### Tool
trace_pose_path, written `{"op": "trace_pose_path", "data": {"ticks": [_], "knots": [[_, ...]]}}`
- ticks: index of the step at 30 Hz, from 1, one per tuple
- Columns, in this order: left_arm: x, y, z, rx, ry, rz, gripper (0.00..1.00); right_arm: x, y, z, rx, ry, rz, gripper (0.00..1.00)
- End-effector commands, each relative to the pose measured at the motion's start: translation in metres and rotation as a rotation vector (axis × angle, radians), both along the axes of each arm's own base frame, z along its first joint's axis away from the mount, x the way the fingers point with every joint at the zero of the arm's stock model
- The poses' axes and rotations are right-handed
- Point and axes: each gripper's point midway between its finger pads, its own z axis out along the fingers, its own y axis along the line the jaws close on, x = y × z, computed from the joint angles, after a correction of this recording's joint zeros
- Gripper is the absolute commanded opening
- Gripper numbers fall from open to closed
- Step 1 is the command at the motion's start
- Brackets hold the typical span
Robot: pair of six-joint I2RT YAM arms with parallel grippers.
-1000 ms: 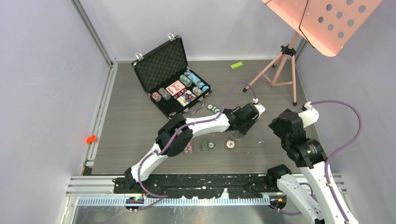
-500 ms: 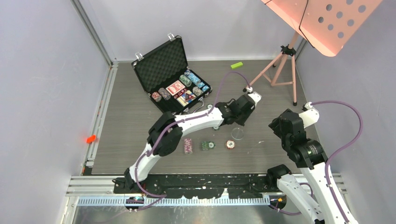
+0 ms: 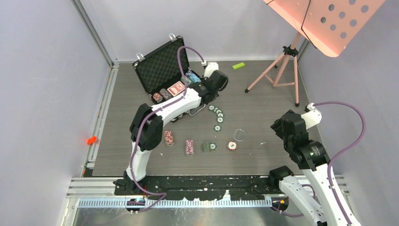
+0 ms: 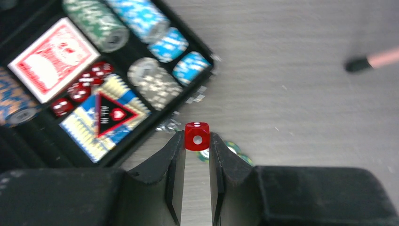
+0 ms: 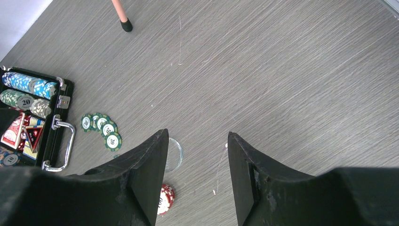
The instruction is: Pack up texas hold em set
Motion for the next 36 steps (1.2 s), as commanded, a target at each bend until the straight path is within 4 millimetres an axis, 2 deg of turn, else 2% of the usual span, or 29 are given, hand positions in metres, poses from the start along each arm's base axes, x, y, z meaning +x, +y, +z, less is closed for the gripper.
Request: {"op": "trace_pose_path", "data": {"ticks": [1, 8, 15, 20, 36], "knots": [[0.015, 0.063, 0.030, -0.037, -0.058, 0.269, 0.00, 0.003, -0.002, 0.012, 0.001, -0.038, -0.015, 0.56], [0.031, 0.121, 0.008, -0.085, 0.036, 0.445, 0.00, 0.004, -0.003, 0.013, -0.001, -0.038, -0.015, 0.56], [0.040, 0.153, -0.009, -0.119, 0.088, 0.548, 0.00, 0.004, -0.001, 0.012, 0.003, -0.034, -0.012, 0.56], [0.045, 0.165, -0.023, -0.118, 0.120, 0.583, 0.00, 0.005, -0.001, 0.011, 0.001, -0.026, -0.013, 0.56], [0.050, 0.184, -0.068, -0.100, 0.200, 0.659, 0.00, 0.009, 0.001, 0.010, -0.005, -0.018, -0.006, 0.56]]}}
